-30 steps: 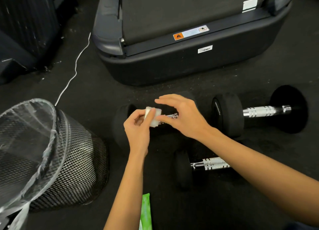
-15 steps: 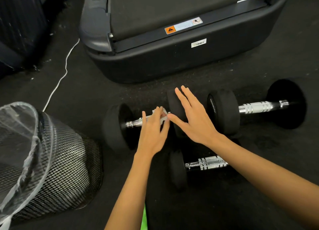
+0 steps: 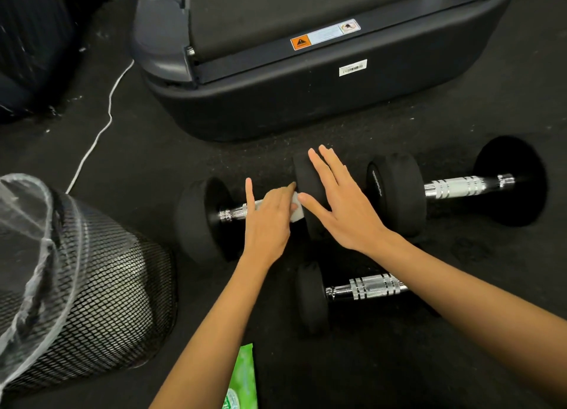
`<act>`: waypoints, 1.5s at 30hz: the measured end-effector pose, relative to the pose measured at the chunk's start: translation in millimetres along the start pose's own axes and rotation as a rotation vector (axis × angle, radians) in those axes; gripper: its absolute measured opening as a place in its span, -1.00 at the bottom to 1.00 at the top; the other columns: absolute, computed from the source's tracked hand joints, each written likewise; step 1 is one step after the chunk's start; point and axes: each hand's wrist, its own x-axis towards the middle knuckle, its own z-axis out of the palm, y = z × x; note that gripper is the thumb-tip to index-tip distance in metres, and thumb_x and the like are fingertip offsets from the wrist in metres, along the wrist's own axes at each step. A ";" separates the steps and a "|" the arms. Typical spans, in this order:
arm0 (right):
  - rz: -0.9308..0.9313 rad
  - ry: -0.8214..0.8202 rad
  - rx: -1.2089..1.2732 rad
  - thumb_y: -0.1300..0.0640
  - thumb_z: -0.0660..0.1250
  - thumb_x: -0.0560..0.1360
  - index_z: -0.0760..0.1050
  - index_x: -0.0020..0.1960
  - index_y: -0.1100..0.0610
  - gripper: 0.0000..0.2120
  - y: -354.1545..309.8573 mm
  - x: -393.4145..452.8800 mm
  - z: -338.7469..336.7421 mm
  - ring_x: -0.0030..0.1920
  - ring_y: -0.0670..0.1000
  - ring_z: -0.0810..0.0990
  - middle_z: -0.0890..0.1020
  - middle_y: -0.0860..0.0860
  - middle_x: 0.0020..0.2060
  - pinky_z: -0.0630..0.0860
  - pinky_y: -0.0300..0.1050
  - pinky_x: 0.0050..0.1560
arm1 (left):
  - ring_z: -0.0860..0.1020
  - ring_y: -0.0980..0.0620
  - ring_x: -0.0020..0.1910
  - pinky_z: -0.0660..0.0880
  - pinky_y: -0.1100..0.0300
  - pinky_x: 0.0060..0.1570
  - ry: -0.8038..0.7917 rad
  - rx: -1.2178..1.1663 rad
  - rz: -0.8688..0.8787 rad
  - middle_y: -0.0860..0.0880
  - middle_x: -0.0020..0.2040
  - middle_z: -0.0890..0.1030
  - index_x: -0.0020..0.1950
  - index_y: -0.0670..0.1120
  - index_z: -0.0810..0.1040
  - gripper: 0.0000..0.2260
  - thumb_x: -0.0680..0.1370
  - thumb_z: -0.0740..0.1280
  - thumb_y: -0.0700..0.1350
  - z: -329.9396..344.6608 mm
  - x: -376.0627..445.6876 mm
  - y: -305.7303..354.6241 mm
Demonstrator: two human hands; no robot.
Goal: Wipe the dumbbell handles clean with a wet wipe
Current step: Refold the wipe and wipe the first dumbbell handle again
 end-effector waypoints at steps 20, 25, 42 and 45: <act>0.006 -0.081 0.039 -0.13 0.13 0.61 -0.08 0.61 0.07 -0.31 -3.6 1.7 -3.8 0.58 -0.04 -0.15 -0.12 -0.02 0.60 0.05 -0.27 0.42 | 0.45 0.01 0.29 -0.20 -0.51 0.35 -0.009 0.169 -0.055 0.07 0.11 0.52 0.21 -0.02 0.45 -0.81 0.60 0.21 -0.09 -1.2 -4.1 -6.1; -0.001 -0.046 0.006 -0.09 0.15 0.63 -0.06 0.61 0.09 -0.33 -4.2 1.1 -0.9 0.58 -0.01 -0.16 -0.11 0.01 0.60 0.08 -0.19 0.46 | 0.46 0.00 0.28 -0.20 -0.51 0.34 -0.010 0.140 -0.035 0.03 0.07 0.52 0.13 -0.05 0.46 -0.84 0.56 0.23 -0.16 -0.7 0.0 -0.6; -0.044 -0.010 -0.095 -0.13 0.13 0.61 -0.03 0.60 0.12 -0.32 -5.5 -0.7 -2.7 0.58 0.02 -0.11 -0.06 0.06 0.60 0.22 -0.21 0.40 | 0.48 0.09 0.01 -0.27 -0.48 0.36 0.003 0.184 -0.120 0.10 -0.05 0.47 0.14 -0.02 0.47 -0.77 0.51 0.25 -0.22 2.5 -2.9 6.7; -0.045 -0.010 -0.083 -0.14 0.12 0.61 -0.02 0.60 0.12 -0.32 -5.3 0.6 -2.5 0.58 0.01 -0.11 -0.05 0.06 0.60 0.23 -0.18 0.42 | 0.48 0.04 -0.12 -0.14 -0.43 0.41 0.018 0.155 -0.103 0.05 -0.18 0.45 -0.07 -0.05 0.46 -0.95 0.51 0.23 -0.16 2.9 8.4 10.5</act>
